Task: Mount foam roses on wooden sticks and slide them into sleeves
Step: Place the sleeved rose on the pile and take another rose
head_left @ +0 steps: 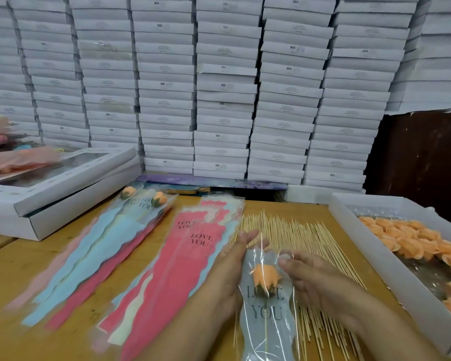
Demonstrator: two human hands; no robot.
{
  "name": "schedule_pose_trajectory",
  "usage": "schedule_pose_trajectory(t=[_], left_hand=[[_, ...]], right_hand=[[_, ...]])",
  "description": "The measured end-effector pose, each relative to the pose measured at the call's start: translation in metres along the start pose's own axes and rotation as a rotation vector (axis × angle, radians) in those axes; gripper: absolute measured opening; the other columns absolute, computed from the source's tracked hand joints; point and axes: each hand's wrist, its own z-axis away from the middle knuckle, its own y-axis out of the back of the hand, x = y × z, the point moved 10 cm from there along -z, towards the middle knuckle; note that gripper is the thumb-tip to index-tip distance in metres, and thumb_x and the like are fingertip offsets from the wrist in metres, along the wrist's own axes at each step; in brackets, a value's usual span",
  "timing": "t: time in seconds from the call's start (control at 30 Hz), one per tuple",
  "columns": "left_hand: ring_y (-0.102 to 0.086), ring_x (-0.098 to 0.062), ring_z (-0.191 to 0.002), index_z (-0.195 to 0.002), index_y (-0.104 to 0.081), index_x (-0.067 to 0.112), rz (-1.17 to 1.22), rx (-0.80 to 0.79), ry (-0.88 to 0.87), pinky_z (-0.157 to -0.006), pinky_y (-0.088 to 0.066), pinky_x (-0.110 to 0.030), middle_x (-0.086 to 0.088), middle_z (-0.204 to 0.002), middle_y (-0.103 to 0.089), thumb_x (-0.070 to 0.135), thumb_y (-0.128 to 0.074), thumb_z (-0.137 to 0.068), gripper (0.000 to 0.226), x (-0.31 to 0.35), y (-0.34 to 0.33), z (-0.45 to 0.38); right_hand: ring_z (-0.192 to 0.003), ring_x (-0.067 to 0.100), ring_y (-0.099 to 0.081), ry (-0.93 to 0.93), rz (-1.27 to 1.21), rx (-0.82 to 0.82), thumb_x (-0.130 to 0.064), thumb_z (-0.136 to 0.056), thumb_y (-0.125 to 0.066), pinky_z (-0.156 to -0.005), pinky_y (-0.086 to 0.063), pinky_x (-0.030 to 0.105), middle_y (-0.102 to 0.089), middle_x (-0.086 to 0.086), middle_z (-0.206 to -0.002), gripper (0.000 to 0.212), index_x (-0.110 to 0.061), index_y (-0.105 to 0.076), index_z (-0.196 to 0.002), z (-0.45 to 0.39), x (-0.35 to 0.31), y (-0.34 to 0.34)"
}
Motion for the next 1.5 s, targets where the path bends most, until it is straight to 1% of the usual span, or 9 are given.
schedule_pose_trajectory(t=[0.17,0.37,0.57,0.7,0.8,1.1,1.3,1.43,1.5], left_hand=[[-0.072,-0.026,-0.107,-0.125,-0.065,0.019,0.012,0.011,-0.054,-0.101,-0.051,-0.054,-0.001,-0.116,-0.075,0.049,-0.058,-0.081,0.053,0.004,0.003,-0.003],[-0.069,-0.038,-0.111,-0.128,-0.064,0.008,-0.056,-0.092,0.091,-0.097,-0.055,-0.051,-0.021,-0.120,-0.071,0.043,-0.068,-0.089,0.053,-0.011,-0.007,0.004],[-0.074,-0.026,-0.080,-0.112,-0.070,0.007,-0.364,-0.144,0.267,-0.071,-0.060,-0.035,-0.017,-0.101,-0.076,0.019,-0.076,-0.088,0.027,-0.037,-0.007,0.017],[-0.074,-0.026,-0.080,-0.111,-0.069,0.005,-0.335,-0.152,0.242,-0.072,-0.060,-0.035,-0.017,-0.098,-0.076,0.018,-0.070,-0.094,0.022,-0.034,-0.011,0.018],[-0.075,-0.027,-0.084,-0.112,-0.069,0.004,-0.315,-0.114,0.205,-0.076,-0.061,-0.037,-0.017,-0.100,-0.077,0.021,-0.070,-0.093,0.025,-0.029,-0.010,0.017],[-0.073,-0.024,-0.078,-0.110,-0.072,-0.001,-0.387,-0.202,0.273,-0.072,-0.060,-0.033,-0.018,-0.099,-0.075,0.012,-0.069,-0.093,0.022,-0.037,-0.013,0.020],[-0.073,-0.025,-0.081,-0.115,-0.070,-0.002,-0.369,-0.173,0.226,-0.071,-0.060,-0.034,-0.019,-0.102,-0.075,0.017,-0.068,-0.094,0.029,-0.033,-0.013,0.017],[-0.072,-0.024,-0.092,-0.108,-0.075,0.006,-0.429,-0.187,0.248,-0.091,-0.058,-0.041,-0.015,-0.106,-0.076,0.026,-0.071,-0.093,0.026,-0.037,-0.015,0.020],[-0.073,-0.017,-0.079,-0.094,-0.079,0.011,-0.443,-0.210,0.272,-0.076,-0.062,-0.034,-0.008,-0.092,-0.078,0.027,-0.071,-0.093,0.017,-0.040,-0.016,0.021]], right_hand=[[-0.105,0.031,-0.071,-0.025,-0.073,-0.085,-0.019,-0.065,-0.089,-0.088,-0.058,0.042,-0.073,0.013,-0.114,0.068,-0.013,-0.060,-0.126,-0.002,0.017,-0.028],[-0.095,0.031,-0.074,0.121,-0.170,0.105,-0.023,-0.074,-0.080,-0.073,-0.058,0.035,-0.075,0.014,-0.106,0.043,-0.010,-0.070,-0.113,-0.016,-0.010,-0.004],[-0.090,0.031,-0.074,0.222,-0.168,0.307,-0.032,-0.077,-0.077,-0.076,-0.058,0.040,-0.077,0.012,-0.100,0.041,-0.009,-0.071,-0.111,-0.025,-0.030,0.027],[-0.089,0.031,-0.074,0.181,-0.195,0.229,-0.032,-0.081,-0.075,-0.065,-0.058,0.032,-0.076,0.016,-0.102,0.038,-0.007,-0.072,-0.110,-0.028,-0.015,0.020],[-0.096,0.035,-0.073,0.104,-0.158,0.116,-0.023,-0.088,-0.072,-0.073,-0.060,0.034,-0.074,0.020,-0.105,0.030,-0.002,-0.073,-0.110,-0.030,0.002,0.008],[-0.088,0.033,-0.074,0.220,-0.222,0.367,-0.015,-0.087,-0.071,-0.077,-0.057,0.040,-0.076,0.017,-0.099,0.020,-0.003,-0.073,-0.103,-0.029,-0.005,0.046],[-0.092,0.032,-0.074,0.192,-0.135,0.182,-0.022,-0.086,-0.073,-0.072,-0.060,0.036,-0.076,0.016,-0.101,0.019,-0.011,-0.077,-0.100,-0.026,-0.004,0.025],[-0.086,0.035,-0.075,0.216,-0.118,0.238,-0.009,-0.089,-0.069,-0.065,-0.060,0.036,-0.076,0.017,-0.096,0.013,-0.008,-0.076,-0.099,-0.021,-0.004,0.027],[-0.080,0.032,-0.075,0.227,-0.130,0.292,-0.008,-0.090,-0.067,-0.059,-0.059,0.033,-0.077,0.017,-0.091,0.011,-0.006,-0.075,-0.098,-0.019,-0.005,0.031]])
